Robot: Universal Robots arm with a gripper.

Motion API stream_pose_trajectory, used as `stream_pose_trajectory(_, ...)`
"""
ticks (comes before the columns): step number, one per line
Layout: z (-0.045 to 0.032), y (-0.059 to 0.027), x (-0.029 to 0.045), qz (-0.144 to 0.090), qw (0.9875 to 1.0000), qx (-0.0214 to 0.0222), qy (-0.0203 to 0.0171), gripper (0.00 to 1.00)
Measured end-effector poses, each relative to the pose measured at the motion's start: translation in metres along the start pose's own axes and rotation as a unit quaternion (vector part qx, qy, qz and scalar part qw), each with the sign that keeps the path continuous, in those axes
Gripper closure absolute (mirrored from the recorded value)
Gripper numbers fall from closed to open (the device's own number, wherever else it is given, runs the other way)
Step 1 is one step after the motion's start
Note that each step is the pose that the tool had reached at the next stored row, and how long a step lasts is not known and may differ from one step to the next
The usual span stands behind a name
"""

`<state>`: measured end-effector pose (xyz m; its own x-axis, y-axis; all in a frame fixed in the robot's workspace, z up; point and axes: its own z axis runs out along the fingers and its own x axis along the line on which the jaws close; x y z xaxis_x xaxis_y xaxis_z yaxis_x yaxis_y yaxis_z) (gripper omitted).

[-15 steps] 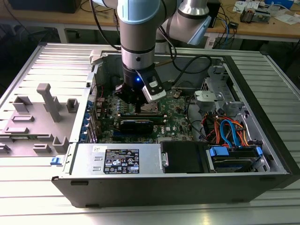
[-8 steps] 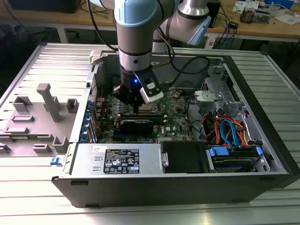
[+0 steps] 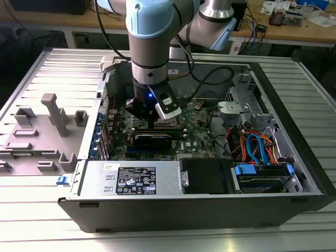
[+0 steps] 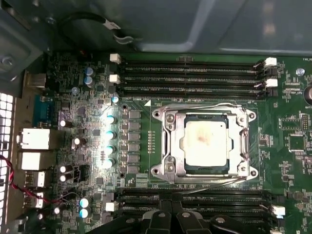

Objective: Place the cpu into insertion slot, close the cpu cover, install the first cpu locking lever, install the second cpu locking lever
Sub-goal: 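Install the second cpu locking lever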

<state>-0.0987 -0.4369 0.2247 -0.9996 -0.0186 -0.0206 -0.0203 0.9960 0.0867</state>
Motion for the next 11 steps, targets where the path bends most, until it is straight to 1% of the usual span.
stream_pose_trajectory(1,0.0003,0.0000,0.0005,0.000,1.0000,-0.0074,-0.0001,0.89)
stream_pose_trajectory(2,0.0006,0.0000,0.0007,0.000,0.9999,-0.0104,-0.0002,0.89)
stream_pose_trajectory(3,0.0009,-0.0001,0.0009,0.000,0.9999,-0.0117,-0.0003,0.89)
stream_pose_trajectory(11,0.0018,-0.0012,0.0011,0.000,0.9999,-0.0117,-0.0002,0.89)
